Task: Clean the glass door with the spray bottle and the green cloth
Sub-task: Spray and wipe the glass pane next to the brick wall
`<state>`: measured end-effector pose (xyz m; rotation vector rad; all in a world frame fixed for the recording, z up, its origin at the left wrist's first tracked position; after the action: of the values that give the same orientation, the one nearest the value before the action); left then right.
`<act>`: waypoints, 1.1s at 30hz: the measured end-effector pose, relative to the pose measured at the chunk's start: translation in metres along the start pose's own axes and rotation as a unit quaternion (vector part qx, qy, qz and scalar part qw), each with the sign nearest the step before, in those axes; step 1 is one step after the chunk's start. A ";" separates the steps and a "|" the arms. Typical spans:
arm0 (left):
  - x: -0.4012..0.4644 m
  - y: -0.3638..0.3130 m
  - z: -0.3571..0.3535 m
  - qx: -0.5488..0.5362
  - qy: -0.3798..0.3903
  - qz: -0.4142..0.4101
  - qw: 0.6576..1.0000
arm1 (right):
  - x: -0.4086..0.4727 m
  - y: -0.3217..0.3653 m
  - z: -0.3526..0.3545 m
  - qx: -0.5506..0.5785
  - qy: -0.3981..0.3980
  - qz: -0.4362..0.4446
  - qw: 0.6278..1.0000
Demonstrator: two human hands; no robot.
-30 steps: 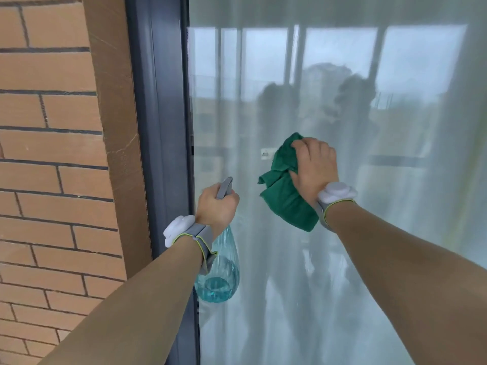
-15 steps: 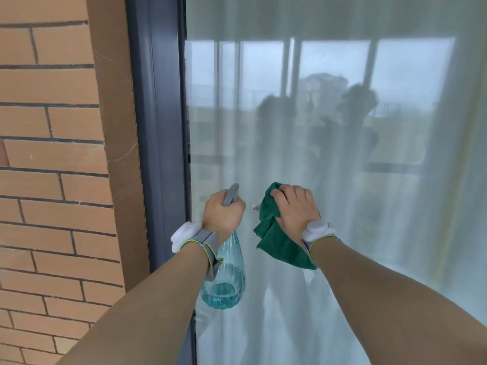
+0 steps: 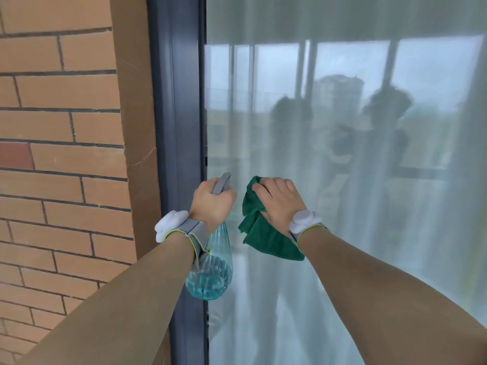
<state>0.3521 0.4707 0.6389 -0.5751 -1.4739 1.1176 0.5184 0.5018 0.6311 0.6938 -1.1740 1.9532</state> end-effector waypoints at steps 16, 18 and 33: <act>-0.028 0.010 -0.019 -0.039 0.057 0.027 0.997 | -0.050 -0.037 0.017 0.063 0.033 -0.181 0.981; -0.026 0.012 -0.017 -0.028 0.056 0.023 0.998 | -0.054 -0.036 0.020 0.081 0.037 -0.173 0.981; -0.047 0.021 -0.066 -0.018 0.115 0.025 0.993 | -0.117 -0.015 0.031 0.093 0.185 -0.058 0.977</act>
<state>0.4208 0.4611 0.5916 -0.7448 -1.2878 1.0288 0.6004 0.4414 0.5642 0.4531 -0.7158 2.0007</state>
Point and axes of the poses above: each hand's wrist, its own x-axis towards the middle knuckle, its own z-axis out of the back of the hand, y = z × x, the point moved 6 cm from there along x, towards the middle knuckle, and after that the axes turned 7 degrees about -x, right-handed, at the moved point
